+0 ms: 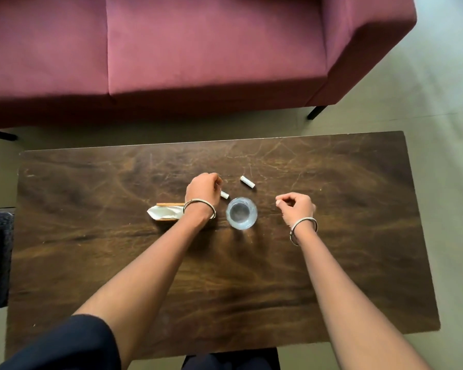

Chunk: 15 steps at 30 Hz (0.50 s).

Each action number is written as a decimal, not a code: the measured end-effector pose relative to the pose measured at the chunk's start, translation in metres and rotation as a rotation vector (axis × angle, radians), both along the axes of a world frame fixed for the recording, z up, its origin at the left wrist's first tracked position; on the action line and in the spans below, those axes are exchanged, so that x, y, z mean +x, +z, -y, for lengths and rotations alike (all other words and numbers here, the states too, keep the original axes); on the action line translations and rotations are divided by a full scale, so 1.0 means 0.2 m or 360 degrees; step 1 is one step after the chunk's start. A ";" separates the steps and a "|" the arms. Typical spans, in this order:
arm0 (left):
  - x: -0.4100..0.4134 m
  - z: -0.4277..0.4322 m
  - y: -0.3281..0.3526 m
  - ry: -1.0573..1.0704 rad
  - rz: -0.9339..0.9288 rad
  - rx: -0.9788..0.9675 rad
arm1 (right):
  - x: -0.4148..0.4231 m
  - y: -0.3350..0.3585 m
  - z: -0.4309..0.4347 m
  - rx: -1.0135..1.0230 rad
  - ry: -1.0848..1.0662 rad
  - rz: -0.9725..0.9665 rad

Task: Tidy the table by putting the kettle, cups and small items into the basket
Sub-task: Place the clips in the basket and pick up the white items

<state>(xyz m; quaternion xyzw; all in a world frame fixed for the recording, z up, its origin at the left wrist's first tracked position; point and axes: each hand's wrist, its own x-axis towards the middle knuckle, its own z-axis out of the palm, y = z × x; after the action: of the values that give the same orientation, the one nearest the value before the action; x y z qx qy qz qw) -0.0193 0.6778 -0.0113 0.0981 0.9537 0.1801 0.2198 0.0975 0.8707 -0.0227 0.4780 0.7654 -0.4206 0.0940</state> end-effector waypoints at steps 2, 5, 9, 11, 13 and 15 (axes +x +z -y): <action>-0.06 -0.04 -0.08 -0.0234 0.0066 -0.0205 | -0.08 -0.05 -0.02 0.0026 0.0114 0.0033; -0.11 -0.09 -0.18 -0.0510 0.0141 -0.0468 | -0.18 -0.13 -0.04 0.0008 0.0232 0.0062; -0.13 -0.12 -0.28 -0.0687 0.0167 -0.0618 | -0.30 -0.25 -0.02 -0.0001 0.0390 0.0077; -0.13 -0.13 -0.32 -0.0734 0.0139 -0.0636 | -0.34 -0.31 -0.02 0.0017 0.0461 0.0073; -0.13 -0.14 -0.35 -0.0750 0.0089 -0.0630 | -0.37 -0.34 -0.01 0.0028 0.0536 0.0071; -0.13 -0.15 -0.36 -0.0753 0.0051 -0.0633 | -0.39 -0.37 0.00 0.0064 0.0641 0.0074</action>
<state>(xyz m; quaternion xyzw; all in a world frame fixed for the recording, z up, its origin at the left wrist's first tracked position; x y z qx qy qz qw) -0.0455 0.7071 -0.0834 0.2696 0.9174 -0.0646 0.2856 0.0189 0.8711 -0.0966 0.3266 0.8514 -0.3668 0.1843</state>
